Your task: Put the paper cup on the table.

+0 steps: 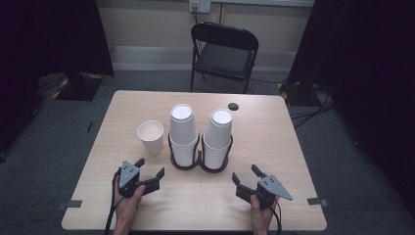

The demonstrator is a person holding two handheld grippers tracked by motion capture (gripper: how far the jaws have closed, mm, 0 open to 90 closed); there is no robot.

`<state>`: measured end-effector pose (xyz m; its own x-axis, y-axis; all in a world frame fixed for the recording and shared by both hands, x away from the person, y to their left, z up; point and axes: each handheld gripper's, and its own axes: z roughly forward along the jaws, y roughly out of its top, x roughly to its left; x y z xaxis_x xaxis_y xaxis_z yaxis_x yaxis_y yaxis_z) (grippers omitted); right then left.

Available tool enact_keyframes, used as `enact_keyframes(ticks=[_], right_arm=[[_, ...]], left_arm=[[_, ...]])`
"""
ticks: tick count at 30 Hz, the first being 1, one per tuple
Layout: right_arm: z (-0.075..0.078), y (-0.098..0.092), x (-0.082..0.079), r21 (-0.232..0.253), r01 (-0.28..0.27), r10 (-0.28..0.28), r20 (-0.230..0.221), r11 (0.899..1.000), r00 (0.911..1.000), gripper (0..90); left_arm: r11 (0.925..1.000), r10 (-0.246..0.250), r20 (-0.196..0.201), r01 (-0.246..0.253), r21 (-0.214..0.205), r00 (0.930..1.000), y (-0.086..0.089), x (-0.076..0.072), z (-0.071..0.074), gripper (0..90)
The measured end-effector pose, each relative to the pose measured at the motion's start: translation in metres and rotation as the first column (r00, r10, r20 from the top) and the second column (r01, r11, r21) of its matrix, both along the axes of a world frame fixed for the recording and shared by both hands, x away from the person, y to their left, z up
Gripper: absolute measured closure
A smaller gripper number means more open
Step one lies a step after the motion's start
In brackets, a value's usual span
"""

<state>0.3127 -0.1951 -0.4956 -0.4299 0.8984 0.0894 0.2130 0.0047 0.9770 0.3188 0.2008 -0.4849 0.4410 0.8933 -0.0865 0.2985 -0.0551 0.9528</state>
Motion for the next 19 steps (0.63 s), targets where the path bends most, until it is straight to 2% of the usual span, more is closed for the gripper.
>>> enact_keyframes(ticks=[1, 2, 4, 8, 10, 11, 13, 16, 19], right_arm=[[0.0, 0.0, 0.0, -0.002, -0.002, 0.002, 0.0, 1.0, 1.0, 18.7], [0.0, 0.0, 0.0, -0.004, -0.003, 0.003, 0.001, 1.0, 1.0, 18.7], [0.0, 0.0, 0.0, -0.005, -0.004, 0.004, 0.001, 1.0, 1.0, 18.7], [0.0, 0.0, 0.0, -0.002, -0.009, 0.009, 0.005, 1.0, 0.9999, 19.4], [0.0, -0.001, 0.0, 0.0, -0.021, 0.021, 0.001, 1.0, 0.9998, 20.4], [0.0, 0.0, 0.001, -0.003, -0.028, 0.028, -0.006, 1.0, 0.9996, 20.5], [0.0, 0.0, 0.001, -0.005, -0.031, 0.031, -0.006, 1.0, 0.9995, 20.7], [0.0, 0.0, 0.002, -0.008, -0.035, 0.035, -0.017, 0.999, 0.9993, 21.0], [0.001, 0.001, 0.004, -0.021, -0.043, 0.042, -0.035, 0.999, 0.9985, 20.9]], left_arm=[[0.9998, 0.001, 0.012, -0.001, 0.022, 0.9999, -0.002, -0.004, 0.001, 15.5], [0.9996, 0.004, 0.015, -0.004, 0.027, 0.9999, -0.004, -0.006, 0.001, 15.6], [0.9999, -0.014, 0.01, 0.014, 0.001, 0.9998, -0.008, -0.012, -0.001, 15.6], [0.9994, -0.029, 0.003, 0.029, 0.018, 0.9996, -0.016, -0.02, -0.007, 15.5], [0.999, -0.009, 0.029, 0.008, 0.043, 0.9995, -0.019, -0.021, -0.009, 15.6], [0.9986, -0.01, 0.02, 0.009, 0.053, 0.9997, -0.019, -0.021, -0.01, 16.1], [0.999, -0.008, 0.056, 0.005, 0.045, 0.9984, -0.019, -0.024, -0.011, 15.5], [0.9985, 0.019, 0.073, -0.023, 0.051, 0.9972, -0.018, -0.024, -0.011, 15.7], [0.9994, -0.014, 0.079, 0.011, 0.031, 0.9968, -0.016, -0.023, -0.011, 16.5]])
